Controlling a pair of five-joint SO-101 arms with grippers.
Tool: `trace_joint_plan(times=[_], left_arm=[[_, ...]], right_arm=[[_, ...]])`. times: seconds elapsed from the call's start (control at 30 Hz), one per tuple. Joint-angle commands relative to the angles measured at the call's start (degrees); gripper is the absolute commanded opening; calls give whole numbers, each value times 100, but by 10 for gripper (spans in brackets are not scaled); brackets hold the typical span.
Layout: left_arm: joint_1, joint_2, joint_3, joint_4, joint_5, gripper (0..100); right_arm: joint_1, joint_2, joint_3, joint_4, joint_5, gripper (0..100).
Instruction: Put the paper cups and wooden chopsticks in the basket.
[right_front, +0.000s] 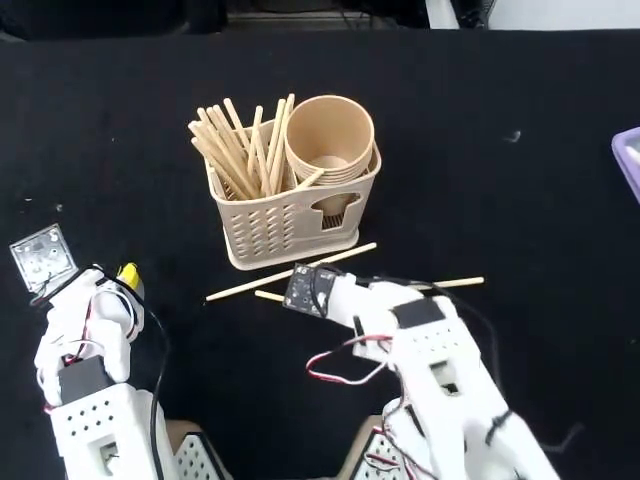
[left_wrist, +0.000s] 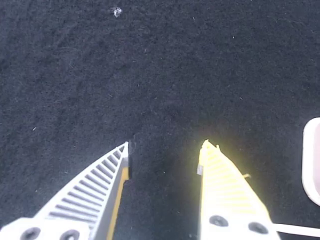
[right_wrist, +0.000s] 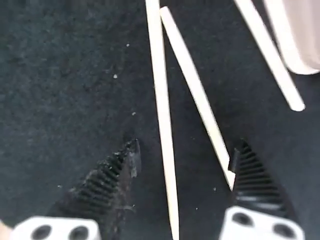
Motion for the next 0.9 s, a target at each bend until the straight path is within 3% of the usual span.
trace_joint_plan(times=[0.0, 0.33, 0.5, 0.6, 0.87], left_arm=[[40, -44, -180, -44, 18, 223], [40, -44, -180, -44, 18, 223], [40, -44, -180, -44, 18, 223], [40, -44, -180, -44, 18, 223], [40, -44, -180, -44, 18, 223]], right_arm=[[97, 716, -646, -185, 53, 292], [273, 1587, -1200, -185, 396, 279], [273, 1842, -1200, -176, 615, 169], [308, 1780, -1218, -149, 607, 17], [264, 321, -1253, 949, 607, 11]])
